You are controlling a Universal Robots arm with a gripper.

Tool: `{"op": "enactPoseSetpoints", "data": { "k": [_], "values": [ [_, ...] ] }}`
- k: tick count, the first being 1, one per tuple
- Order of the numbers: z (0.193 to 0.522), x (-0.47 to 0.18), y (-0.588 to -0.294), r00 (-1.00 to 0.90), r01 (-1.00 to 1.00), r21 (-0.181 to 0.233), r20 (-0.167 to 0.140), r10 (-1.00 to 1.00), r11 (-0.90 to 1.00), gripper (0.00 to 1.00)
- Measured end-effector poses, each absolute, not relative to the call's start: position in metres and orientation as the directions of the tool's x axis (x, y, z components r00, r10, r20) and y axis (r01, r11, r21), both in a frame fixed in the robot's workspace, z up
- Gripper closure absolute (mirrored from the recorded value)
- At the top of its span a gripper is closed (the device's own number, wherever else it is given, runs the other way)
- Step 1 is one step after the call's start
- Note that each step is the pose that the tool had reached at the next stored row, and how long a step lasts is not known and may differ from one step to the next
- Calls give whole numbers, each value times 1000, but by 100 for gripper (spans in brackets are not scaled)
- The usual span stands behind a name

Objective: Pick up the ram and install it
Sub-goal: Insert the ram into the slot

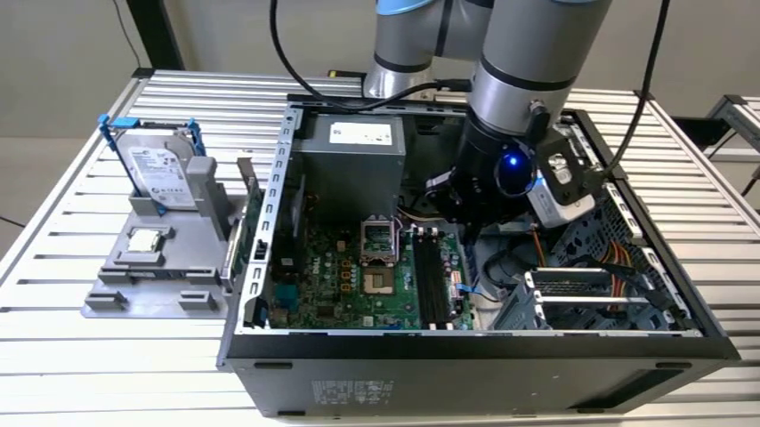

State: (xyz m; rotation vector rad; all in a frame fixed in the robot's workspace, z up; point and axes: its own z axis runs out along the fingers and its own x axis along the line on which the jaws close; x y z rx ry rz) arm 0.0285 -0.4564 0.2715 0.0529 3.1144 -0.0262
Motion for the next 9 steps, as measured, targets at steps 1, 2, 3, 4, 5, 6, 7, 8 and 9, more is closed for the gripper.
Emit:
{"op": "enactPoseSetpoints", "data": {
  "k": [1,2,3,4,5,6,7,8,9],
  "values": [
    [270,28,-456,-999,35,-16,-27,35,999,100],
    [269,28,-456,-999,36,-17,-27,35,999,100],
    [267,28,-456,-999,36,-17,-27,36,999,100],
    [266,28,-456,-999,37,-17,-27,36,999,100],
    [266,28,-456,-999,37,-17,-27,37,999,100],
    [264,28,-456,-999,37,-17,-27,37,999,100],
    [263,28,-456,-999,38,-17,-27,37,999,100],
    [262,28,-456,-999,38,-17,-27,37,999,100],
    [262,28,-456,-999,38,-17,-27,37,999,100]
  ]
}}
